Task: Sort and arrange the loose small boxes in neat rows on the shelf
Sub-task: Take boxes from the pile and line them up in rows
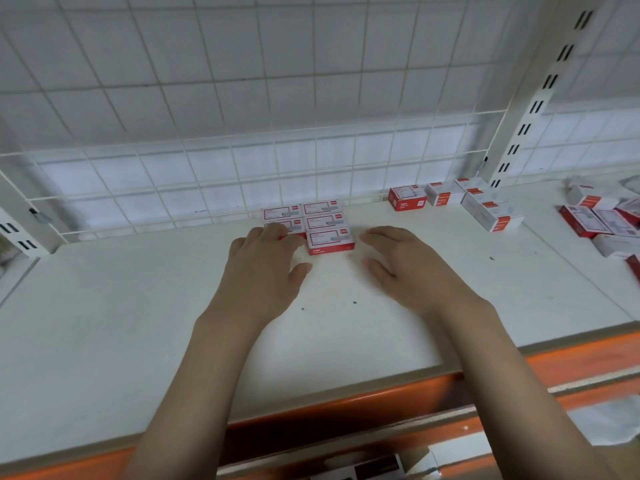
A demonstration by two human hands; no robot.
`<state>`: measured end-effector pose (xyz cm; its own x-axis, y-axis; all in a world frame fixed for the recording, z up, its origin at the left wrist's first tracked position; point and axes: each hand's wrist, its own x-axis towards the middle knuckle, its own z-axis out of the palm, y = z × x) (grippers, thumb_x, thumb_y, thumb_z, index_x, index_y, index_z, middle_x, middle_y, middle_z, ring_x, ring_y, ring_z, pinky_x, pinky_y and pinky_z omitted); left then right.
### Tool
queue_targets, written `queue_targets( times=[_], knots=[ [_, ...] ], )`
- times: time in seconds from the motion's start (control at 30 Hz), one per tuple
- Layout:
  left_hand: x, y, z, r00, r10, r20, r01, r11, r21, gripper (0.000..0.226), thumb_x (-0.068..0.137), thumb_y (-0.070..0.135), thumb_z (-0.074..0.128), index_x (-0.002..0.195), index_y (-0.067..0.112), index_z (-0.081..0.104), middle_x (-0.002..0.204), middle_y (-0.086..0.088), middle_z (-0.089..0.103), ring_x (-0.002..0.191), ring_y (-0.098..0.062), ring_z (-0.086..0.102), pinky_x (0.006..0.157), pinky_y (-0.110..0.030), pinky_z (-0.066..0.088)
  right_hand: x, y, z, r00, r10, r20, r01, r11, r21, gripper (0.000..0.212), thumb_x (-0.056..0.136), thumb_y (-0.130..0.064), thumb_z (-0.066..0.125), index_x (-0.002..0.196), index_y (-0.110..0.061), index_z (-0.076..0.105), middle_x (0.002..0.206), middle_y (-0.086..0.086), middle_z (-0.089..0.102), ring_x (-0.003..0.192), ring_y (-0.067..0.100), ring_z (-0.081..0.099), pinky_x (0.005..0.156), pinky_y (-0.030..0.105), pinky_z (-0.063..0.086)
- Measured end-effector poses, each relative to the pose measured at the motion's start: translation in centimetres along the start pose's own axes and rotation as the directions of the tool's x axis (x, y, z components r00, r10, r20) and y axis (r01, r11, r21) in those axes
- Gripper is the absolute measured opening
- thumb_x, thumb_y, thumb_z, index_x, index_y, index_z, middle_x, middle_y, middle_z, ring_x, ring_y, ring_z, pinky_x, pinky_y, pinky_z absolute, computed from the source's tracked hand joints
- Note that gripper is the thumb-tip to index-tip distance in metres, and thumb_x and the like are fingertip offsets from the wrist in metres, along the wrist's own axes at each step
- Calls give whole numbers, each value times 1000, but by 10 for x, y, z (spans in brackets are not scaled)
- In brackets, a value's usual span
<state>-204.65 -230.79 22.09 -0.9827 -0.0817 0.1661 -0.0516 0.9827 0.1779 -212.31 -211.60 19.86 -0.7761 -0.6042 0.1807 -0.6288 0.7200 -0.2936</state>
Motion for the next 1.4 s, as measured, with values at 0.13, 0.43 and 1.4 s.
queue_targets(
  times=[0.13, 0.43, 1.4],
  knots=[
    [13, 52, 13, 998, 59, 10, -59, 998, 1, 44, 93, 39, 46, 135, 27, 43, 136, 6, 42, 124, -18, 37, 101, -32, 26, -31, 42, -28, 994, 59, -89, -59, 998, 2, 42, 94, -25, 47, 134, -12, 47, 135, 3, 49, 123, 22, 44, 97, 28, 35],
    [56, 223, 63, 985, 169, 40, -166, 983, -71, 44, 95, 37, 43, 138, 26, 40, 139, 5, 40, 126, -17, 37, 102, -32, 27, -110, 193, -87, 975, 176, -135, -179, 984, -13, 38, 91, -21, 54, 127, -7, 54, 123, 11, 57, 114, 29, 51, 93, 30, 38],
    [87, 422, 106, 989, 71, 132, -57, 993, -105, 60, 81, 70, 43, 108, 16, 52, 96, 3, 54, 86, -14, 53, 72, -27, 47, -186, 345, -134, 954, 247, -167, -238, 969, 71, 37, 93, -21, 51, 129, -13, 53, 133, 5, 52, 121, 22, 46, 96, 23, 30]
  ],
)
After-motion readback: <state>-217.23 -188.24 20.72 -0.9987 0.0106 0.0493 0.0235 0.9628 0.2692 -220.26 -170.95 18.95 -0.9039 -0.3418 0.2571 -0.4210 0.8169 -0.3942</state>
